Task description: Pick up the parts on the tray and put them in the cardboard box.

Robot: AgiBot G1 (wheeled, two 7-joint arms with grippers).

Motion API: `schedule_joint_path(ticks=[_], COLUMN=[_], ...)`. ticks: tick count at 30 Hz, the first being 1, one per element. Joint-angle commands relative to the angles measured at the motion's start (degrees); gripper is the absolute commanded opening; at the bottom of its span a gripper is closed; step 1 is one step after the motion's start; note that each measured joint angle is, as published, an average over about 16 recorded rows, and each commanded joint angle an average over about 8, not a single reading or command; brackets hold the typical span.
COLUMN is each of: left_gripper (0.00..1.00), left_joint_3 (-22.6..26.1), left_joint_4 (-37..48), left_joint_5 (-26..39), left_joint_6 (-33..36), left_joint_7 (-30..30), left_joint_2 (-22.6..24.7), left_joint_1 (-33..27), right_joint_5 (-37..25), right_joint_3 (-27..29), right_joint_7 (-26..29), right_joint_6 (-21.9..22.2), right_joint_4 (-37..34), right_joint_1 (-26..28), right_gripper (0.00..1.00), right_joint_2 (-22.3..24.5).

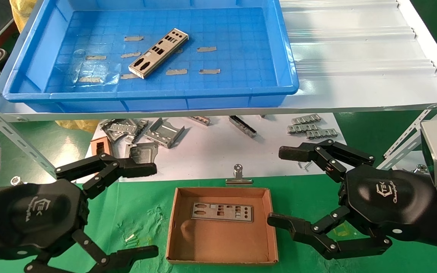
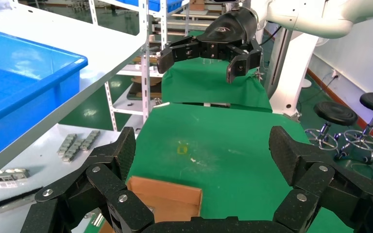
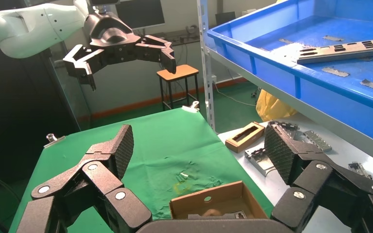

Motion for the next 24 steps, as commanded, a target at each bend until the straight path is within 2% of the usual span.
schedule_joint_path(ticks=[1,2,3,10,11,24], left_gripper=[1.0,1.0,1.0,1.0,1.0,1.0], left_joint_3=[0.0,0.0,0.0,0.0,0.0,0.0], left_joint_4=[0.0,0.0,0.0,0.0,0.0,0.0], left_joint_5=[0.0,0.0,0.0,0.0,0.0,0.0], left_joint_6=[0.0,0.0,0.0,0.0,0.0,0.0], left_joint_7=[0.0,0.0,0.0,0.0,0.0,0.0], left_joint_2=[0.0,0.0,0.0,0.0,0.0,0.0], left_joint_1=[0.0,0.0,0.0,0.0,0.0,0.0], right_joint_5=[0.0,0.0,0.0,0.0,0.0,0.0], right_joint_3=[0.0,0.0,0.0,0.0,0.0,0.0], right_joint_7=[0.0,0.0,0.0,0.0,0.0,0.0], right_joint_6=[0.0,0.0,0.0,0.0,0.0,0.0], right_joint_4=[0.0,0.0,0.0,0.0,0.0,0.0], right_joint_1=[0.0,0.0,0.0,0.0,0.0,0.0], right_gripper=[1.0,1.0,0.89,0.03,0.0,0.0], right_joint_2=[0.0,0.0,0.0,0.0,0.0,0.0])
